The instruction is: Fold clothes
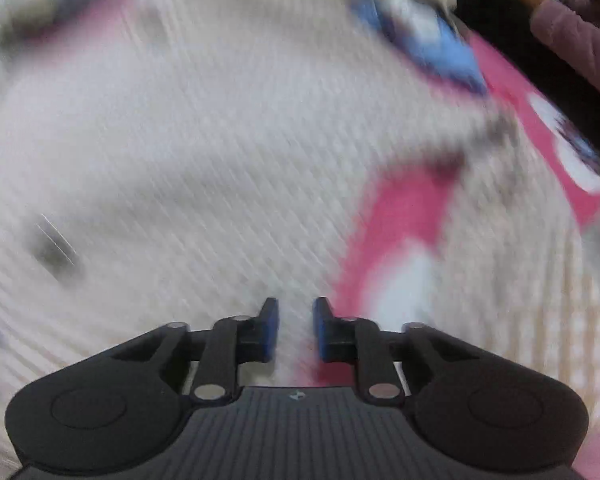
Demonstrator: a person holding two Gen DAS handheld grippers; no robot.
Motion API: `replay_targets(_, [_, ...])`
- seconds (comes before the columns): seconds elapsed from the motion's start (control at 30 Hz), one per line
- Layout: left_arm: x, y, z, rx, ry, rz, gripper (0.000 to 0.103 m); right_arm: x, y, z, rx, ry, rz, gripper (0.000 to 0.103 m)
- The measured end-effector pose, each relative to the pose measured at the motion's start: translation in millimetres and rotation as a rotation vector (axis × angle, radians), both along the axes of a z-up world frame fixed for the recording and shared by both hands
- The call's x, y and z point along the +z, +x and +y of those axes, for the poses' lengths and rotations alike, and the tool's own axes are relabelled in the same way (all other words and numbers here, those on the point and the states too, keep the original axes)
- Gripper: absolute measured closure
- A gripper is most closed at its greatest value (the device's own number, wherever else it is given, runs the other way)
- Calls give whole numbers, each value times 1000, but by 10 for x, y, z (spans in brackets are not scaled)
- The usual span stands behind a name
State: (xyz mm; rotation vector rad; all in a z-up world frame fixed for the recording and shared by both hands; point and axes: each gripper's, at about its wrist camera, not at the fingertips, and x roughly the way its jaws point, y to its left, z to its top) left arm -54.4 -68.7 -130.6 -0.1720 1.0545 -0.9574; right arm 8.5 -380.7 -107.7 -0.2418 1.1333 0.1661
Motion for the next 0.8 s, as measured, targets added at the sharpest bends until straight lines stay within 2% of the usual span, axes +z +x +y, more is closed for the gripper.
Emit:
replay_targets(0.1, [39, 1, -3, 5, 7, 13, 56, 371, -204, 17, 2, 132, -107, 85])
replay_targets(0.17, [49, -6, -8, 0, 11, 7, 56, 483, -383, 69, 49, 153, -156, 85])
replay_targets(0.23, [54, -9, -14, -1, 14, 5, 55, 360, -522, 86, 70, 115, -112, 85])
replay_targets(0.3, [56, -10, -21, 1, 14, 6, 55, 88, -678, -43, 35, 71, -38, 85])
replay_targets(0.37, [72, -8, -17, 5, 18, 12, 55, 29, -850, -277, -64, 149, -47, 85])
replay_targets(0.43, [110, -5, -2, 13, 22, 17, 55, 113, -907, -413, -181, 184, 6, 84])
replay_targets(0.5, [175, 0, 17, 20, 15, 7, 54, 305, -1052, -434, -204, 215, -69, 84])
replay_targets(0.57, [233, 3, 33, 24, 5, -17, 52, 459, -1255, -349, -141, 256, -145, 84])
replay_targets(0.6, [239, 15, 27, 30, 8, -26, 52, 463, -1362, -292, -100, 265, -153, 84])
replay_targets(0.63, [214, 29, 17, 32, 16, -23, 51, 398, -1450, -243, -67, 257, -130, 84])
replay_targets(0.7, [166, 44, 7, 36, 29, -18, 51, 62, -1614, -165, -34, 153, -24, 84])
replay_targets(0.8, [99, 51, 1, 40, 46, -11, 52, -32, -1738, -122, -18, 92, -45, 84])
